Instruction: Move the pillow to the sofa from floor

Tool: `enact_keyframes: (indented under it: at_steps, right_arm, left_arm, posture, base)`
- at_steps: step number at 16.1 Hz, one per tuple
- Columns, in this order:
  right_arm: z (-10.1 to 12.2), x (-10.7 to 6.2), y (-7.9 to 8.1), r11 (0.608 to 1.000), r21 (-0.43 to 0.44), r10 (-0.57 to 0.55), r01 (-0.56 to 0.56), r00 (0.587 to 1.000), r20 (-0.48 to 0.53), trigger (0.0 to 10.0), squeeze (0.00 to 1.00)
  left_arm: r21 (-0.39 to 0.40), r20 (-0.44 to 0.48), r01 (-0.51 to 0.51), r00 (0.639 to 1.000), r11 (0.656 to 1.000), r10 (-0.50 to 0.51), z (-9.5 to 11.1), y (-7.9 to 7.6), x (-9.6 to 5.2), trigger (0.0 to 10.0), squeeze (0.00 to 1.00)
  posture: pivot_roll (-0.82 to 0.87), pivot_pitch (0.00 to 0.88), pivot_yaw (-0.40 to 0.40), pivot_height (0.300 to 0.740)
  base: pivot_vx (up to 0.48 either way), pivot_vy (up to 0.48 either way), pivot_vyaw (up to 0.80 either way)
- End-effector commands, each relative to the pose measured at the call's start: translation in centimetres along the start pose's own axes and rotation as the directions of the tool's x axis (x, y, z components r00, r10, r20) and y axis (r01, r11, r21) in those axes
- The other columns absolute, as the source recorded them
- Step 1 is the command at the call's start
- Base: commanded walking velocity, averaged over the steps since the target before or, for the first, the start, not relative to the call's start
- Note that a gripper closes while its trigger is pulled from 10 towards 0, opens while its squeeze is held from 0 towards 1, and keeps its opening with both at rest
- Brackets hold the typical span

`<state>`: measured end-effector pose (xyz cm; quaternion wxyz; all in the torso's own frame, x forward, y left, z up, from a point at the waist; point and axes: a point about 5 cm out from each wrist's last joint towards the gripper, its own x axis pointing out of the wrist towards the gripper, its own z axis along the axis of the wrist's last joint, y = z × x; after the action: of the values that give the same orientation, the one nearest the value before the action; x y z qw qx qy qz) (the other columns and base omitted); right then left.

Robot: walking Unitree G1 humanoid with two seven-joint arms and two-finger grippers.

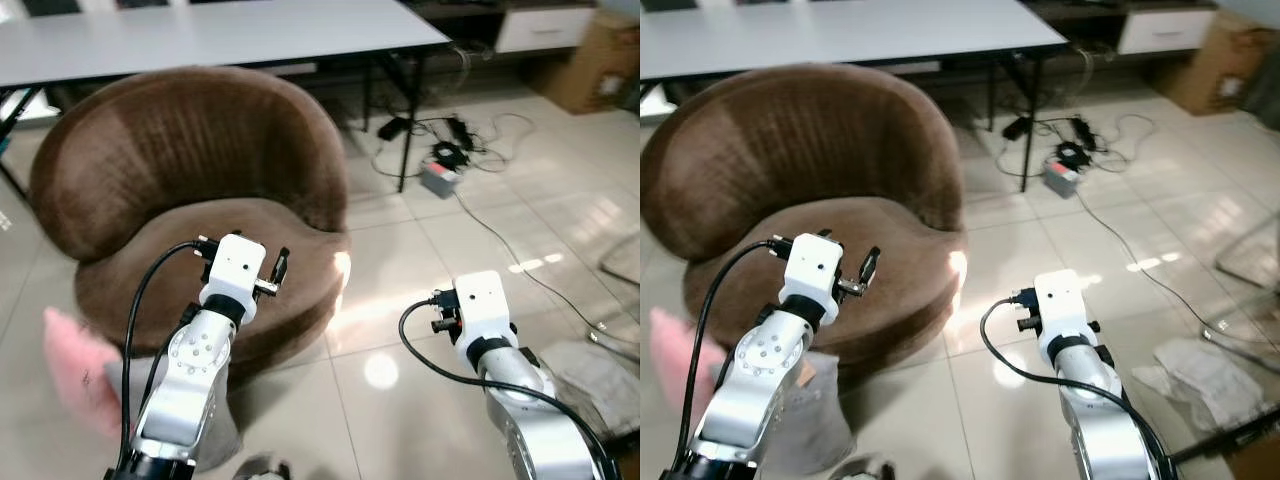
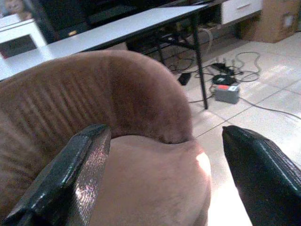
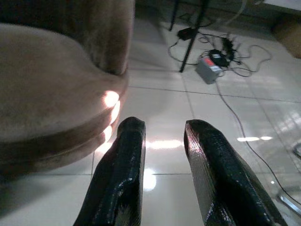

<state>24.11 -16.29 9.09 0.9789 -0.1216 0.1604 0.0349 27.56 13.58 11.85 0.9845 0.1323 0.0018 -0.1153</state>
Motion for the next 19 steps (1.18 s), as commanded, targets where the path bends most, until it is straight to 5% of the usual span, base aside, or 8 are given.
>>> enact_keyframes:
  at_steps: [1, 5, 19]
  right_arm:
    - [0.2, 0.0, 0.2, 1.000, 0.001, 0.010, -0.010, 1.000, 0.009, 10.0, 0.00]
    - [0.3, 0.1, 0.2, 1.000, -0.009, 0.015, -0.014, 1.000, 0.020, 10.0, 0.00]
    - [1.3, 0.5, 1.2, 0.994, -0.053, 0.099, -0.095, 0.991, 0.085, 10.0, 0.00]
  left_arm:
    - [0.018, 0.004, -0.023, 1.000, 1.000, 0.023, 0.2, 0.6, -0.1, 10.0, 0.00]
    - [0.014, 0.007, -0.037, 0.999, 0.999, 0.037, 0.2, 0.7, -0.2, 10.0, 0.00]
    - [-0.082, 0.083, -0.066, 0.994, 0.994, 0.073, 1.0, 1.1, -0.7, 10.0, 0.00]
  posture:
    - [-0.06, 0.044, -0.001, 0.740]
    - [-0.06, 0.046, -0.002, 0.740]
    - [-0.05, 0.023, -0.022, 0.740]
  base:
    - [0.000, -0.480, 0.80]
    - [0.000, -0.480, 0.80]
    - [0.087, 0.000, 0.80]
